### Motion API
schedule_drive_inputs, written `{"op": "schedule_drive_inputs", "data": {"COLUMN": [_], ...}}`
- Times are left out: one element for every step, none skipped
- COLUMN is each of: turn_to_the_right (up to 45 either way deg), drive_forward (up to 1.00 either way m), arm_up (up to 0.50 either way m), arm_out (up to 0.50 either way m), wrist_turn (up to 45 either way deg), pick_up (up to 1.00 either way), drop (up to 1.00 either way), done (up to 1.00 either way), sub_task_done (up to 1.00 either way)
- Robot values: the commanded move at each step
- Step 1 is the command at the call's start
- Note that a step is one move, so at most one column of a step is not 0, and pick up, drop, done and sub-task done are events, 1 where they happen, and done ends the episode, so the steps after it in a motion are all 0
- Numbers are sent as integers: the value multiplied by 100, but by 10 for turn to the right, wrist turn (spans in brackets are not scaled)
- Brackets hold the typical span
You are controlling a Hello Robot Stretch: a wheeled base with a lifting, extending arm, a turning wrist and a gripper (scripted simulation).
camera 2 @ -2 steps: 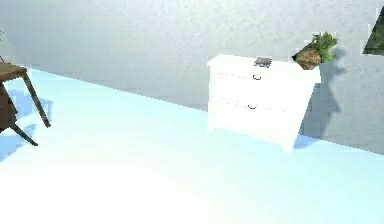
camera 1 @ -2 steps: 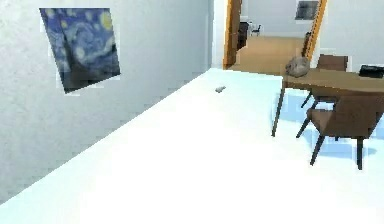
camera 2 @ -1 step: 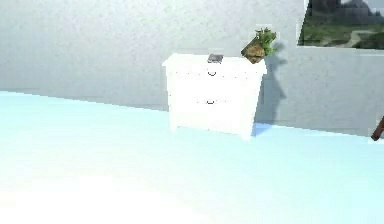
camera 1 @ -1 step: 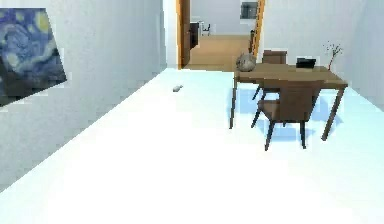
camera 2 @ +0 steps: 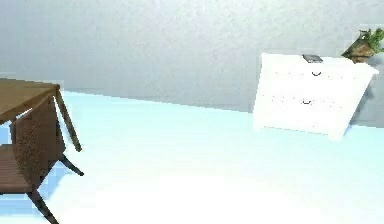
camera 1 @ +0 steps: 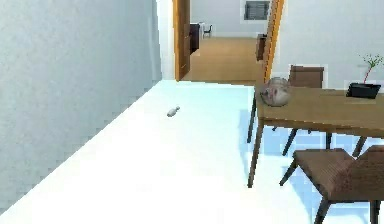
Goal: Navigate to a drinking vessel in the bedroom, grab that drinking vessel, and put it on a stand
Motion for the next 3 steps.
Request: {"op": "schedule_drive_inputs", "data": {"turn_to_the_right": [0, 0, 90], "drive_forward": [100, 30, 0], "arm_up": [0, 0, 0], "arm_out": [0, 0, 0], "wrist_turn": [0, 0, 0], "pick_up": [0, 0, 0], "drop": [0, 0, 0], "done": [0, 0, 0], "sub_task_done": [0, 0, 0]}}
